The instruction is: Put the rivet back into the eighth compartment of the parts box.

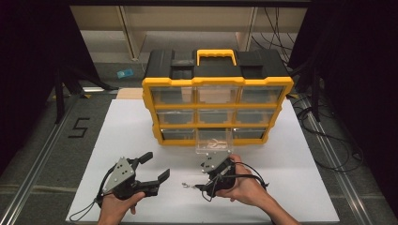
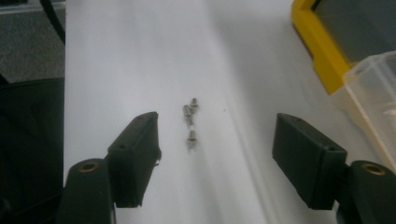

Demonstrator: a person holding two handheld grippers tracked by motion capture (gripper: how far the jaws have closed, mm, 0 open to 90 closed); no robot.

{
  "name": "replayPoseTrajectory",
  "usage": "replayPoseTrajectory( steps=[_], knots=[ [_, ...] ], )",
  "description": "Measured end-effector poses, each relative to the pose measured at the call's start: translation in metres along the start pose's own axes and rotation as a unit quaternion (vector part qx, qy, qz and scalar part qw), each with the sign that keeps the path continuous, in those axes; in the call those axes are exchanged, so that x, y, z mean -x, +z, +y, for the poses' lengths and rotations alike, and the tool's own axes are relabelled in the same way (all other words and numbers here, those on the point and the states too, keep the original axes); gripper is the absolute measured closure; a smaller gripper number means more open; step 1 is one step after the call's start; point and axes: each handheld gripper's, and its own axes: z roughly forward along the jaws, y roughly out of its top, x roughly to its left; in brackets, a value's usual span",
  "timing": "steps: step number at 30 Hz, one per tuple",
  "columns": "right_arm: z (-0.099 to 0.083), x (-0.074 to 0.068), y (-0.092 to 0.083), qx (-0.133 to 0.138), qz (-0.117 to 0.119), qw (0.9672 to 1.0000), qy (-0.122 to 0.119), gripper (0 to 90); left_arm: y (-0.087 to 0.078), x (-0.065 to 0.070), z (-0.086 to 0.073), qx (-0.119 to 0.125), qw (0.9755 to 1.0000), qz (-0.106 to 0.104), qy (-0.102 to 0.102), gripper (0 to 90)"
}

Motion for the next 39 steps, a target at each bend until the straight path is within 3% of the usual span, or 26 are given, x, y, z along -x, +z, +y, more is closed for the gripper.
replayPoseTrajectory(
  steps=[9, 17, 27, 29, 32, 33, 35, 36, 37, 39],
  knots=[
    [0.006, 0.001, 0.024, -0.052, 0.028, 0.9979, -0.027, 45.5, 0.000, 0.000, 0.000, 0.000, 1.0000, -0.001, -0.001, 16.7],
    [0.010, 0.003, 0.043, -0.084, 0.055, 0.9947, -0.021, 53.2, 0.000, 0.000, 0.000, 0.001, 1.0000, -0.002, 0.000, 16.8],
    [0.009, 0.006, 0.056, -0.113, 0.063, 0.9916, -0.007, 62.3, 0.000, 0.000, 0.000, 0.001, 1.0000, -0.002, -0.001, 16.8],
    [0.010, 0.006, 0.059, -0.116, 0.066, 0.9910, -0.010, 64.7, 0.000, 0.000, 0.000, 0.001, 1.0000, -0.002, 0.000, 16.8],
    [0.009, 0.009, 0.064, -0.118, 0.064, 0.9904, -0.035, 69.0, 0.000, 0.000, 0.000, 0.000, 1.0000, -0.002, 0.000, 16.8],
    [0.010, 0.007, 0.065, -0.128, 0.068, 0.9893, -0.020, 70.2, 0.000, 0.000, 0.000, 0.000, 1.0000, -0.002, 0.000, 16.8],
    [0.009, 0.008, 0.068, -0.133, 0.077, 0.9880, -0.019, 72.4, 0.000, -0.001, 0.001, 0.000, 1.0000, -0.001, 0.000, 16.8],
    [0.010, 0.006, 0.068, -0.142, 0.076, 0.9870, -0.001, 73.6, 0.000, -0.001, 0.001, 0.001, 1.0000, -0.002, 0.000, 16.8],
    [0.009, 0.008, 0.069, -0.143, 0.072, 0.9870, -0.017, 75.2, 0.000, -0.001, 0.001, 0.001, 1.0000, -0.002, 0.000, 16.8],
    [0.009, 0.008, 0.071, -0.147, 0.071, 0.9865, -0.012, 77.1, 0.000, -0.001, 0.001, 0.000, 1.0000, -0.002, 0.000, 16.8]
  ],
)
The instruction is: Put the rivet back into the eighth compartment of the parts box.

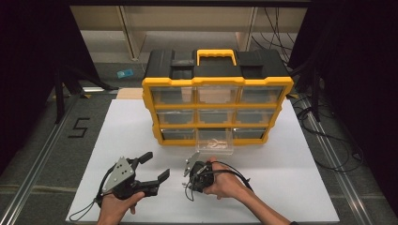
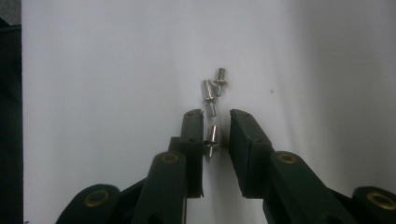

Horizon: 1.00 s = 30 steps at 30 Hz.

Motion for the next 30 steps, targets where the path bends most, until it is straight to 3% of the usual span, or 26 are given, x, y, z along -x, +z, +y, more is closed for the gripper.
replayPoseTrajectory(
  steps=[8, 9, 10, 12, 13, 15, 20, 21, 30],
  knots=[
    [0.000, 0.002, -0.002, 0.001, 0.007, 1.0000, 0.005, 82.4, 0.000, 0.000, 0.000, 0.000, 1.0000, 0.000, 0.000, 16.8],
    [-0.001, 0.002, -0.004, 0.000, 0.007, 0.9998, 0.016, 82.5, 0.000, 0.000, 0.000, 0.000, 1.0000, 0.000, 0.000, 16.8],
    [-0.001, 0.003, -0.005, 0.007, 0.008, 0.9999, 0.010, 82.6, 0.000, 0.000, 0.000, 0.000, 1.0000, 0.000, 0.000, 16.8],
    [-0.001, 0.003, -0.008, 0.022, 0.013, 0.9994, 0.023, 82.6, 0.000, 0.000, 0.000, 0.000, 1.0000, 0.000, 0.000, 16.8],
    [-0.001, 0.005, -0.012, 0.019, -0.001, 0.9997, 0.013, 82.6, 0.000, 0.000, 0.000, 0.001, 1.0000, 0.000, -0.001, 16.8],
    [0.000, 0.005, -0.018, 0.035, -0.001, 0.9990, 0.026, 82.7, 0.000, 0.000, 0.000, 0.001, 1.0000, 0.000, -0.001, 16.8],
    [0.001, 0.007, -0.035, 0.063, -0.019, 0.9976, 0.024, 82.7, 0.000, 0.000, 0.000, 0.002, 1.0000, -0.001, -0.001, 16.8],
    [0.002, 0.008, -0.038, 0.074, -0.021, 0.9969, 0.017, 82.6, 0.000, 0.000, 0.000, 0.002, 1.0000, -0.001, -0.001, 16.8],
    [0.001, 0.012, -0.071, 0.116, -0.052, 0.9914, 0.030, 82.7, 0.000, 0.000, 0.000, 0.002, 1.0000, -0.001, 0.000, 16.8]
  ],
)
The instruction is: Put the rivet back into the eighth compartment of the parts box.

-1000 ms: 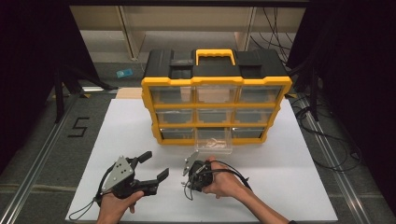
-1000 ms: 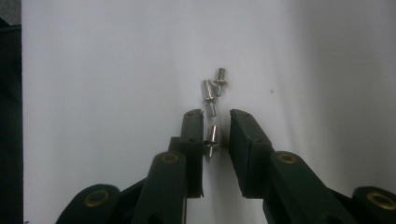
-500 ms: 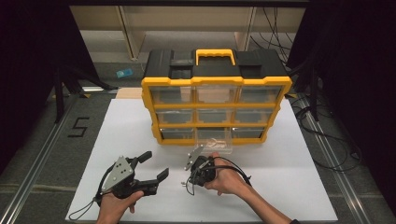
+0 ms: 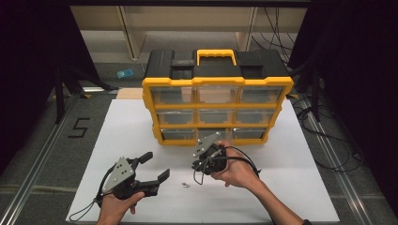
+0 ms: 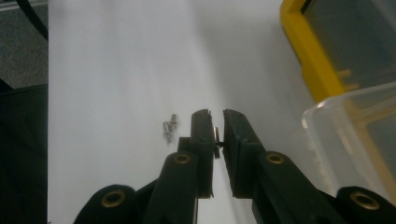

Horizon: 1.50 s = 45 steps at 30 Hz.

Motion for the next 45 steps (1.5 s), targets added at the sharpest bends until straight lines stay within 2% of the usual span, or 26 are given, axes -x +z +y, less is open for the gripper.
replayPoseTrajectory(
  steps=[5, 14, 20, 22, 26, 29, 31, 36, 45],
  knots=[
    [0.004, 0.004, -0.013, 0.022, -0.009, 0.9997, -0.002, 82.7, 0.000, 0.000, 0.000, 0.001, 1.0000, 0.000, -0.001, 16.8],
    [0.007, 0.013, -0.037, 0.059, -0.027, 0.9979, 0.008, 82.7, 0.000, 0.000, 0.000, 0.000, 1.0000, 0.000, 0.000, 16.8],
    [0.008, 0.017, -0.050, 0.081, -0.044, 0.9957, 0.012, 82.7, 0.000, 0.000, 0.000, 0.001, 1.0000, 0.000, 0.000, 16.8],
    [0.008, 0.018, -0.052, 0.082, -0.041, 0.9957, 0.013, 82.7, 0.000, 0.000, 0.000, 0.000, 1.0000, 0.001, 0.000, 16.8],
    [0.006, 0.024, -0.059, 0.100, -0.056, 0.9932, 0.020, 82.7, 0.000, 0.000, 0.000, 0.000, 1.0000, 0.000, 0.000, 16.8],
    [0.005, 0.027, -0.062, 0.102, -0.060, 0.9927, 0.024, 82.7, 0.000, 0.000, 0.000, 0.000, 1.0000, 0.000, 0.000, 16.8],
    [0.002, 0.032, -0.065, 0.111, -0.071, 0.9908, 0.032, 82.7, 0.000, 0.000, 0.000, 0.001, 1.0000, 0.000, 0.000, 16.8],
    [-0.002, 0.039, -0.067, 0.114, -0.089, 0.9885, 0.043, 82.7, 0.000, 0.000, 0.000, 0.000, 1.0000, 0.000, 0.000, 16.8],
    [-0.011, 0.050, -0.059, 0.100, -0.105, 0.9879, 0.054, 82.7, 0.000, 0.000, 0.000, 0.001, 1.0000, 0.000, -0.001, 16.8]
  ],
)
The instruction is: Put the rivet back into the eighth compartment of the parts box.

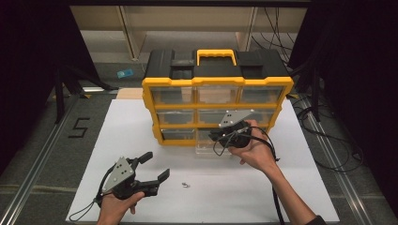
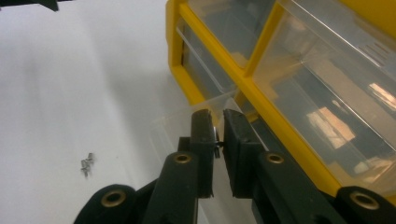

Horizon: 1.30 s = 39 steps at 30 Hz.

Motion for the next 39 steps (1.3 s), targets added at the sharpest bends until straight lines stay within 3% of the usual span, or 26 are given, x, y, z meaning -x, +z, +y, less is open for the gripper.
replayPoseTrajectory(
  steps=[18, 22, 26, 35, 39],
  knots=[
    [-0.016, 0.012, 0.016, -0.024, -0.022, 0.9994, 0.011, 80.9, 0.000, 0.000, 0.000, 0.000, 1.0000, 0.000, 0.000, 16.8],
    [-0.016, 0.012, 0.017, -0.024, -0.030, 0.9990, 0.024, 60.7, 0.000, 0.000, 0.000, 0.000, 1.0000, 0.000, 0.000, 16.8],
    [-0.009, 0.008, 0.011, -0.010, -0.025, 0.9996, 0.013, 47.4, 0.000, 0.000, 0.000, -0.001, 1.0000, 0.000, 0.000, 16.8],
    [0.009, -0.018, 0.006, 0.017, 0.004, 0.9996, -0.024, 36.3, 0.000, 0.000, 0.000, 0.002, 1.0000, -0.001, 0.000, 16.8],
    [0.013, -0.032, 0.011, 0.010, 0.024, 0.9987, -0.044, 34.1, -0.001, 0.000, 0.000, 0.002, 1.0000, 0.001, -0.001, 16.8]
  ],
)
